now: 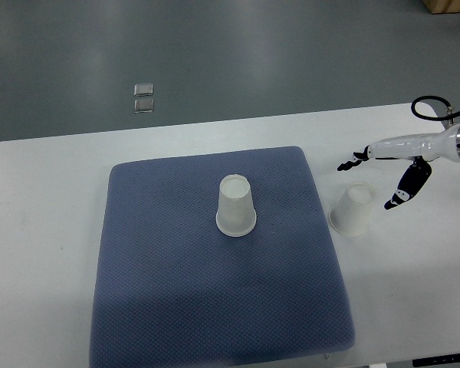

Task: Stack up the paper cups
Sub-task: 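Rotate the right hand and lower it around the white cup beside the pad, then close the right hand fingers around the white cup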

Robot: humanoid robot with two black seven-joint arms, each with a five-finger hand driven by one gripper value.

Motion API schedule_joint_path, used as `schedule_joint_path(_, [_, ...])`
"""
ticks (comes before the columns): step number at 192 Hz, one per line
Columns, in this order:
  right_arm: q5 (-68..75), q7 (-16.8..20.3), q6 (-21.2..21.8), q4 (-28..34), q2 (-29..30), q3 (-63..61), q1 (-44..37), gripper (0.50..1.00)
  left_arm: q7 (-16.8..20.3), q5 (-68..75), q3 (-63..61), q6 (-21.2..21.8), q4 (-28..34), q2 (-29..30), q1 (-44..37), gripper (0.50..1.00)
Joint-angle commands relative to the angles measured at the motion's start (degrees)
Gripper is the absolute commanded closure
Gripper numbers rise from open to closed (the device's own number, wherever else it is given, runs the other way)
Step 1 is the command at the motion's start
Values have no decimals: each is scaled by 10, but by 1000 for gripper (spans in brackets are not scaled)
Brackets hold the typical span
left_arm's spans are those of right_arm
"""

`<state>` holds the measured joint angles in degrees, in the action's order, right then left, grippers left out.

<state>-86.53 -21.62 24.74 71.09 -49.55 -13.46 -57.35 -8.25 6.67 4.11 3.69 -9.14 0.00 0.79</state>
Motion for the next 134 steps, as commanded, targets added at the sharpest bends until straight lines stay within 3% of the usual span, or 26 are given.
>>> schedule_joint_path(1, [-29,0,-19,-2,18,2,4,593,0,-1,-1,0,0,0,-1,500])
schedule_joint_path(45, [-71,12,-68,-10,42,41,8,593,0,-1,0,0,0,0,0,500])
schedule_joint_path(134, [-105,13,-105,-39,76,55,23,599,0,0,0,0,0,0,0,500])
